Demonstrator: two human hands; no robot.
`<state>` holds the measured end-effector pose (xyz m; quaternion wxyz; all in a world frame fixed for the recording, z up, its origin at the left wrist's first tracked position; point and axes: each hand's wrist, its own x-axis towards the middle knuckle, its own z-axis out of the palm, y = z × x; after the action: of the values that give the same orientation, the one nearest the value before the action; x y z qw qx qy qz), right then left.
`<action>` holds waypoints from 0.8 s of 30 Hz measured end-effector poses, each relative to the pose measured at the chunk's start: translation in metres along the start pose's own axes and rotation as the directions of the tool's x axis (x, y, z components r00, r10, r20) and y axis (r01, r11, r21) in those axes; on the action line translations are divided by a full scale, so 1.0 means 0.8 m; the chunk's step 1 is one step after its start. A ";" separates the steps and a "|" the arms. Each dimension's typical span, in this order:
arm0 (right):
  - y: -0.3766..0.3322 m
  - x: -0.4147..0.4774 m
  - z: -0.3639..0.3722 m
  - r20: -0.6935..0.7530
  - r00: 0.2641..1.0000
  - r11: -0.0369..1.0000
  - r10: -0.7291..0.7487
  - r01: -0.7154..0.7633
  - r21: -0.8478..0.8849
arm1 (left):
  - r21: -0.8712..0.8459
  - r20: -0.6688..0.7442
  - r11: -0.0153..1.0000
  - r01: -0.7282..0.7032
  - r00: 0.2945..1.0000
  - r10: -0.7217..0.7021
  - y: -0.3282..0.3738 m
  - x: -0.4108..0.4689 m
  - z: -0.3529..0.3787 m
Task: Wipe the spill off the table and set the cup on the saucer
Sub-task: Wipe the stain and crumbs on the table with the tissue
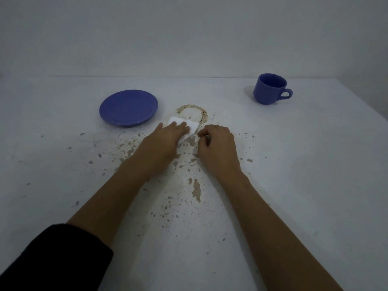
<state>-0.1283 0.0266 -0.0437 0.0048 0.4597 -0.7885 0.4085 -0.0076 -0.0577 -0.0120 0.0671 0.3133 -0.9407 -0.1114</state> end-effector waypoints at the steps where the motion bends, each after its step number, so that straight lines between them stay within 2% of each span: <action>1: 0.000 0.001 0.000 -0.004 1.000 1.000 -0.003 0.003 -0.020 | 0.008 -0.016 0.999 0.041 0.999 -0.041 -0.007 -0.002 0.000; 4: -0.005 -0.001 0.001 -0.011 1.000 0.991 -0.016 0.015 -0.130 | 0.020 -0.042 0.995 0.093 0.995 -0.092 -0.010 0.007 -0.006; 6: -0.005 -0.003 0.003 -0.015 0.999 0.987 -0.031 0.028 -0.159 | 0.046 -0.026 0.996 0.072 0.997 -0.071 0.007 0.017 -0.009; 12: -0.003 -0.001 0.003 -0.046 0.998 0.998 -0.037 0.034 -0.061 | 0.039 -0.023 0.998 -0.059 0.998 0.060 0.019 0.023 0.008; 18: 0.005 0.001 0.008 -0.029 1.000 0.994 -0.007 0.004 -0.112 | 0.083 -0.047 0.996 0.027 0.999 -0.023 -0.010 0.027 0.007; 24: 0.004 0.001 0.007 -0.039 0.999 0.998 -0.009 0.007 -0.065 | 0.040 -0.022 0.997 -0.063 0.998 0.064 0.012 0.045 0.013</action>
<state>-0.1289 0.0234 -0.0492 0.0368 0.4543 -0.7993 0.3917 -0.0438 -0.0708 -0.0172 0.0754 0.2856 -0.9514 -0.0871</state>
